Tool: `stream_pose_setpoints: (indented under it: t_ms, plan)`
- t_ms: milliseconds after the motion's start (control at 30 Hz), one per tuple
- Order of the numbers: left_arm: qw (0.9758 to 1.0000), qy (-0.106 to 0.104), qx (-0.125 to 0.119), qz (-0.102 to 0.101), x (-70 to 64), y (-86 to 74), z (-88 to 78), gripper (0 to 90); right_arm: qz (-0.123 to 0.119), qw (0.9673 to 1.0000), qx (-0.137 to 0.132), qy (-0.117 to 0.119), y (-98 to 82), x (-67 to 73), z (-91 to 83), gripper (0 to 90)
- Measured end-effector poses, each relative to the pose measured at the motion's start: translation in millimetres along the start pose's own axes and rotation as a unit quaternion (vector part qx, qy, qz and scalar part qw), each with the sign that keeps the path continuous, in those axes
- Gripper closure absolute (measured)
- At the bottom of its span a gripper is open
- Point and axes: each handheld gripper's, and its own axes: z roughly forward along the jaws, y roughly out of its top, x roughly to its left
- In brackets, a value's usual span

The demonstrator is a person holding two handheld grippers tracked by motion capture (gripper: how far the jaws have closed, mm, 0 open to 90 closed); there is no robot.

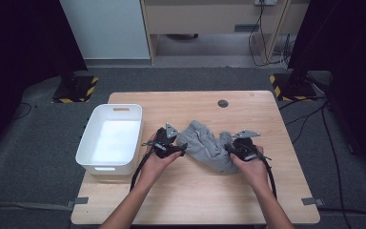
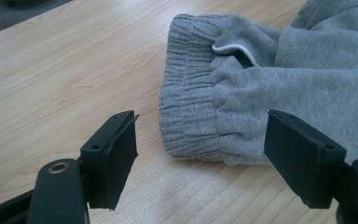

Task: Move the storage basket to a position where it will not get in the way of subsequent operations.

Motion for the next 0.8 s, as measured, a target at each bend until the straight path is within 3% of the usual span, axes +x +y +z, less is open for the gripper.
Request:
stream_pose_setpoints:
  t_ms: [200, 267, 333, 633, 800]
  plan:
    - [1.0, 0.003, -0.006, -0.004, 4.2, -6.1, -4.8, 25.2, -0.004, 0.9997, 0.02, -0.014, -3.7, -5.8, 6.1, 71.8]
    - [1.0, 0.004, -0.006, -0.005, 5.4, -8.5, -6.4, 25.2, 0.01, 0.9995, 0.026, -0.012, -6.5, -10.4, 9.1, 71.2]
    - [0.9999, 0.004, -0.007, -0.007, 6.6, -10.2, -7.5, 25.2, 0.018, 0.9997, 0.018, -0.005, -5.7, -13.5, 7.3, 68.3]
    - [0.9999, 0.002, -0.01, -0.006, 5.7, -9.9, -7.5, 26.0, -0.005, 0.9997, -0.024, 0.008, 20.8, -1.9, -11.8, 48.0]
    - [1.0, 0.004, -0.008, -0.003, 6.4, -8.9, -6.2, 26.2, -0.019, 0.9988, -0.042, 0.014, 36.7, 6.6, -16.5, 45.1]
